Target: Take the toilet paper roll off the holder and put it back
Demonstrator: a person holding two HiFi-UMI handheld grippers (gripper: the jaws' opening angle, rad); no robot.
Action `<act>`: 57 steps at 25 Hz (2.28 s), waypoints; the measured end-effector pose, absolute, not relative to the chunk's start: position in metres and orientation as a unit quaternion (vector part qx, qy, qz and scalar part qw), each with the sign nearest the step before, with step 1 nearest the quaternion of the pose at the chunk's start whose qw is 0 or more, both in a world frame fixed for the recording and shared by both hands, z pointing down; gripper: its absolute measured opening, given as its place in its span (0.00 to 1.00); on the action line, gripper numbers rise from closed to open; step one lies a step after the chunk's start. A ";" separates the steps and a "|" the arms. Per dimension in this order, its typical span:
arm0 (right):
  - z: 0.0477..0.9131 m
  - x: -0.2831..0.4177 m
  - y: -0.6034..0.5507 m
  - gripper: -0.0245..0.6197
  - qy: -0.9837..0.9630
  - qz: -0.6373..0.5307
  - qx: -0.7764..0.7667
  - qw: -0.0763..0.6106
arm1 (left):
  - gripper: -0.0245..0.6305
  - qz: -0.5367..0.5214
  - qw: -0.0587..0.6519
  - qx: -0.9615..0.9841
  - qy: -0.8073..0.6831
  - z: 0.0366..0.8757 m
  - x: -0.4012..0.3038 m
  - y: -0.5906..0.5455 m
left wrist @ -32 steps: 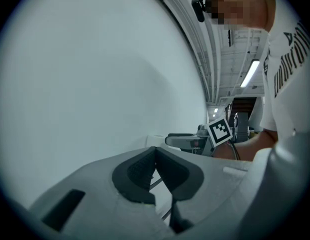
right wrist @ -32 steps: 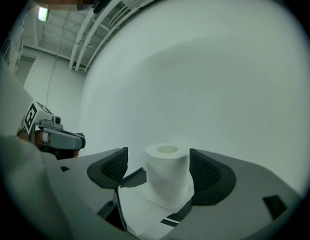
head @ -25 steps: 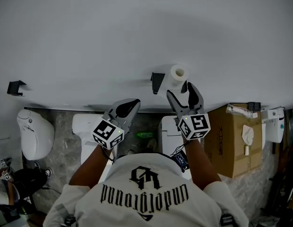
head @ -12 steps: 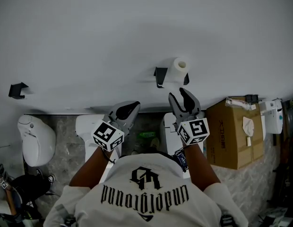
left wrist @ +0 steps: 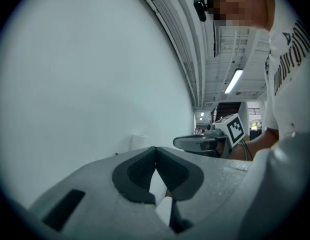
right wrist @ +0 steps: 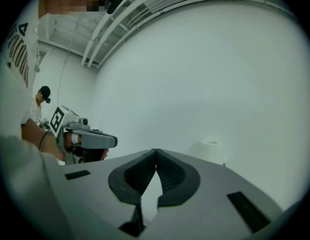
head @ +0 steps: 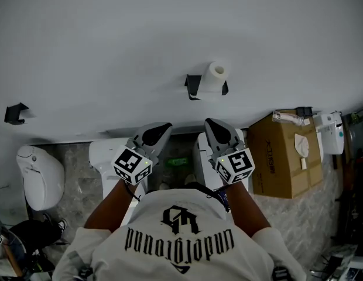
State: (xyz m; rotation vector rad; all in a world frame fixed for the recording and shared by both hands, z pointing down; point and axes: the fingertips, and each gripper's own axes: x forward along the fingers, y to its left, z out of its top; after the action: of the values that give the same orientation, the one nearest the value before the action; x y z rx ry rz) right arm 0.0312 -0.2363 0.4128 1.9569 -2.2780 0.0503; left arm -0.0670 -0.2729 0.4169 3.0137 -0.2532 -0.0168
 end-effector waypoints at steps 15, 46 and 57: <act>0.407 0.027 -0.191 0.06 -0.794 -0.005 0.603 0.084 | 0.06 -0.008 0.050 0.996 -0.080 0.408 -0.041 -0.221; 0.419 0.100 -0.002 0.06 -0.850 0.001 0.524 0.056 | 0.06 0.020 0.051 0.987 -0.153 0.432 0.036 -0.020; 0.417 0.086 0.051 0.06 -0.867 -0.007 0.496 0.043 | 0.06 0.018 0.038 0.982 -0.184 0.426 0.030 0.035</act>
State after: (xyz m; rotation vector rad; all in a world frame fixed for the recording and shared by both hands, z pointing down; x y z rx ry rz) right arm 0.0859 0.0514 0.4168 1.5176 -2.6514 -0.0214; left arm 0.0303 0.0349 0.4258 3.0117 -0.5655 0.0567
